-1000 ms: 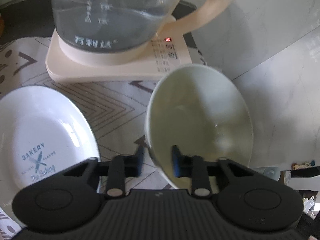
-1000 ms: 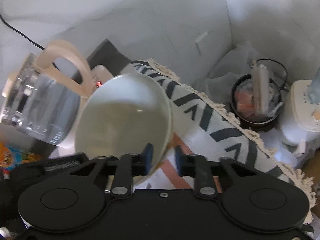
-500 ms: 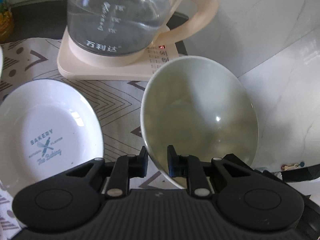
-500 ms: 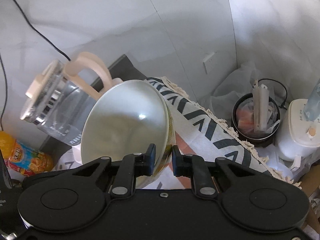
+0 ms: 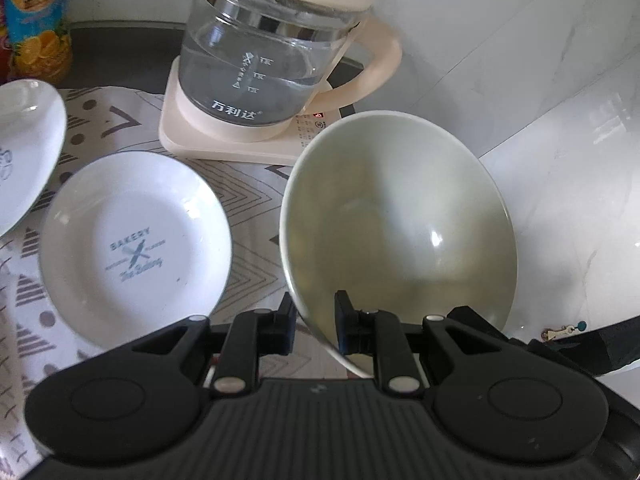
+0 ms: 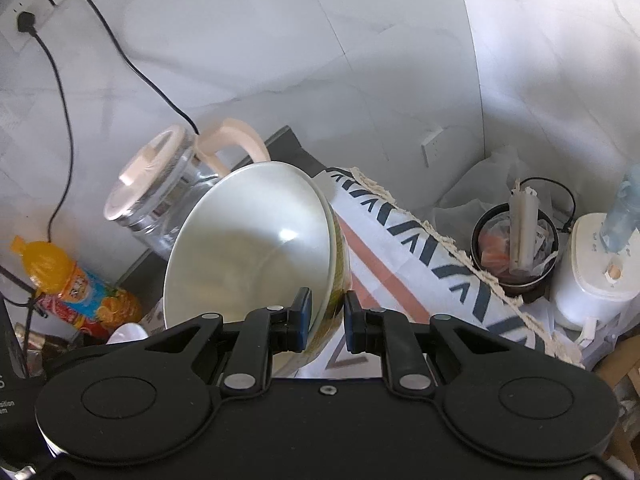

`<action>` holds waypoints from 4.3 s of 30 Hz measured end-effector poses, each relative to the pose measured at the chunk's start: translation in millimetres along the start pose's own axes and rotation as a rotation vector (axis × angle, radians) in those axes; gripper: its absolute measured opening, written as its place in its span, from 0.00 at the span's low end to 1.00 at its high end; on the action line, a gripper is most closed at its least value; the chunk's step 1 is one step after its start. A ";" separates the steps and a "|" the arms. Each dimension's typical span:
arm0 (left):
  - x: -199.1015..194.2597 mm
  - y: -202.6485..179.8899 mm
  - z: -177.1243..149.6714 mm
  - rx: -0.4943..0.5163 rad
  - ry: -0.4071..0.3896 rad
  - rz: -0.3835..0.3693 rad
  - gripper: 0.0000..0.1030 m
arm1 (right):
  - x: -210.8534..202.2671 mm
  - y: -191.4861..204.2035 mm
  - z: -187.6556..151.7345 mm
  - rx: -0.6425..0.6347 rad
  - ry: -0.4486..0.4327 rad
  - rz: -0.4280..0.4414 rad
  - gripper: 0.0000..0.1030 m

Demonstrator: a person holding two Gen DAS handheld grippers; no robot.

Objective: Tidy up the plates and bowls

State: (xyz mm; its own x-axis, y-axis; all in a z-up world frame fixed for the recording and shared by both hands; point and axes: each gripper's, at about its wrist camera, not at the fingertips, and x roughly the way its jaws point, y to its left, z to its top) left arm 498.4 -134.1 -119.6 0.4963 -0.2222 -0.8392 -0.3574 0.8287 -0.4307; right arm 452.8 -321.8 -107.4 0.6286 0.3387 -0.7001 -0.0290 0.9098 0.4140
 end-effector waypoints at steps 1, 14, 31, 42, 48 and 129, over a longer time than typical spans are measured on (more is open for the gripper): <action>-7.1 -0.1 -4.4 0.003 -0.006 -0.002 0.17 | -4.5 0.5 -1.8 -0.003 -0.003 0.003 0.16; -63.0 7.5 -38.8 -0.023 -0.061 -0.012 0.18 | -49.5 9.0 -23.3 -0.056 -0.027 0.034 0.16; -102.7 45.5 -79.8 -0.055 -0.090 0.056 0.18 | -68.7 25.4 -70.4 -0.111 0.032 0.089 0.16; -107.0 64.5 -95.1 -0.079 -0.066 0.061 0.18 | -70.8 31.8 -87.6 -0.140 0.056 0.093 0.16; -98.3 79.9 -104.8 -0.128 -0.028 0.060 0.18 | -63.1 36.9 -94.3 -0.180 0.091 0.071 0.16; -268.0 233.0 -191.4 -0.324 -0.252 0.406 0.74 | -93.1 163.1 -192.2 -0.525 0.144 0.256 1.00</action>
State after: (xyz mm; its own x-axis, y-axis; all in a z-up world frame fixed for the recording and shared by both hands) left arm 130.7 20.2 -58.5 0.4277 0.2431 -0.8706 -0.7629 0.6137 -0.2033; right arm 240.1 -158.8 -86.6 0.4405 0.5581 -0.7032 -0.5686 0.7796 0.2625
